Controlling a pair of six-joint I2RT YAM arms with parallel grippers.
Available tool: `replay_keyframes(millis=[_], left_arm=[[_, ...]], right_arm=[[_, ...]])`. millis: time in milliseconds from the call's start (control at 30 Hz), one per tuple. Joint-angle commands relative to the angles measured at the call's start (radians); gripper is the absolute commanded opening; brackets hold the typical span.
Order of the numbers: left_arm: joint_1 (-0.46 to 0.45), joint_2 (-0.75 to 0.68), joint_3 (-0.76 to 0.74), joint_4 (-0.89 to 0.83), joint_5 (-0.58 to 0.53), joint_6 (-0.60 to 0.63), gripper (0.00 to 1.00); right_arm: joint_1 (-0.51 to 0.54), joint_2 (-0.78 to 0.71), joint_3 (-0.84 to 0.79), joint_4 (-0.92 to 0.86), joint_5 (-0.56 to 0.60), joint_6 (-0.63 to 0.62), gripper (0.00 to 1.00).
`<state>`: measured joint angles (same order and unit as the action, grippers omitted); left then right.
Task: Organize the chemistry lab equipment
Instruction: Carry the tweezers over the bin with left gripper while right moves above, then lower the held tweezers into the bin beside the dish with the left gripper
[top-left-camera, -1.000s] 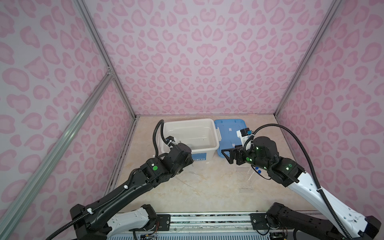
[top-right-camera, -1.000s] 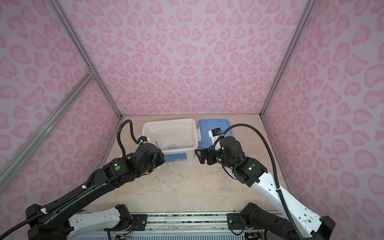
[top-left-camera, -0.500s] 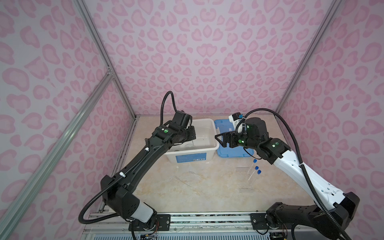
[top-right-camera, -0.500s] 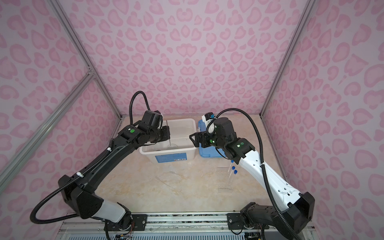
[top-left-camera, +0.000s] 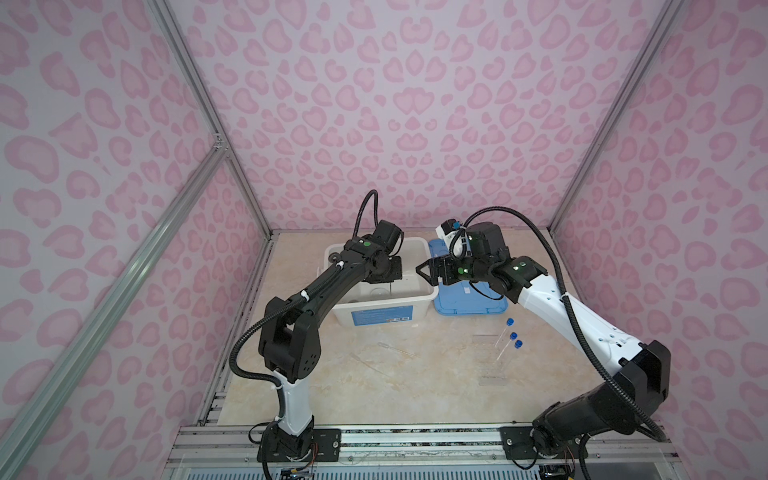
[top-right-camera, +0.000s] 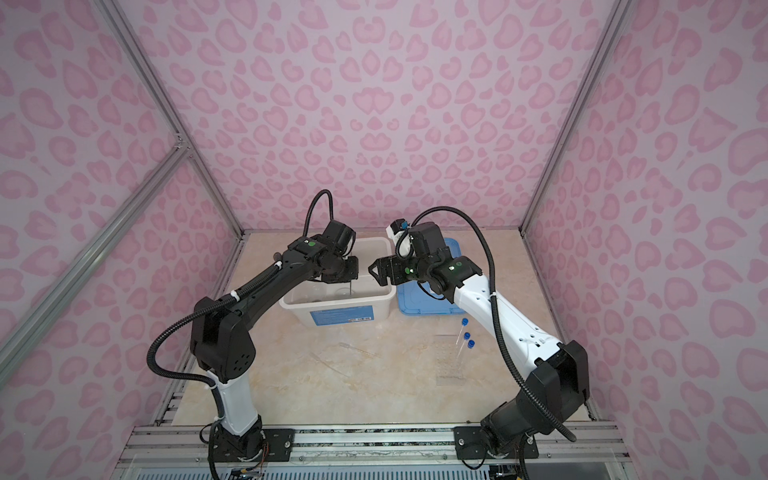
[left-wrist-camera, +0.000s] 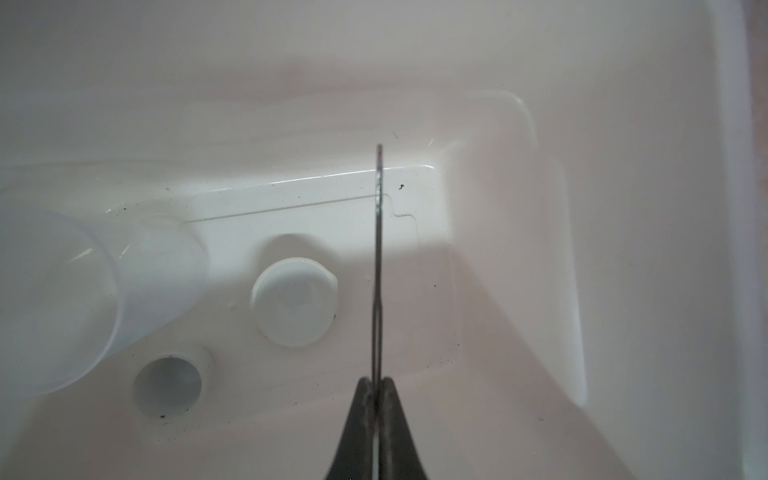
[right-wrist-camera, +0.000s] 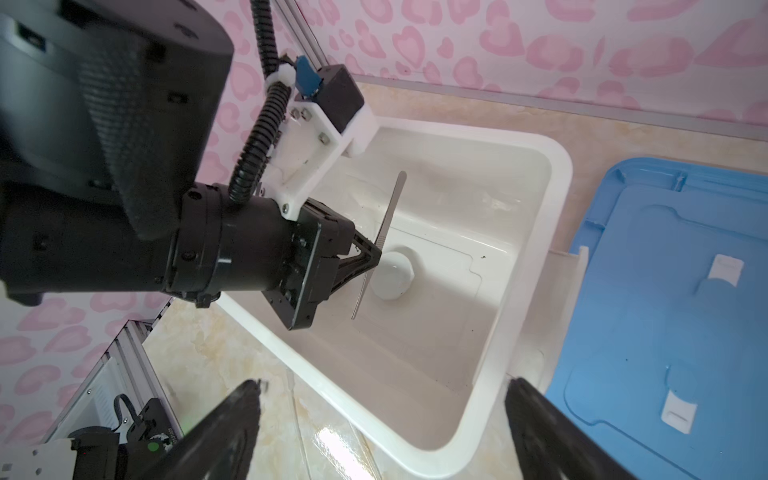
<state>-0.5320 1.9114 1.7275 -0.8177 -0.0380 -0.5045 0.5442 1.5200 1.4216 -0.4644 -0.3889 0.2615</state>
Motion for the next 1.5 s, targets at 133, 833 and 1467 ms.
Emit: replay_keyframes(millis=[133,833,1467], left_arm=[[0.009,0.02,-0.06,0.029,-0.007,-0.022,0.02],[0.021,0.097,-0.144,0.141,0.027,-0.071,0.01],[0.024,0.18,-0.169,0.191,0.038,-0.064,0.02]], right_arm=[[-0.001,0.053,0.036,-0.024,-0.005,-0.05,0.92],[0.034,0.137,0.133,-0.078,0.026,-0.135,0.9],[0.082,0.199,0.178,-0.106,0.059,-0.162,0.9]])
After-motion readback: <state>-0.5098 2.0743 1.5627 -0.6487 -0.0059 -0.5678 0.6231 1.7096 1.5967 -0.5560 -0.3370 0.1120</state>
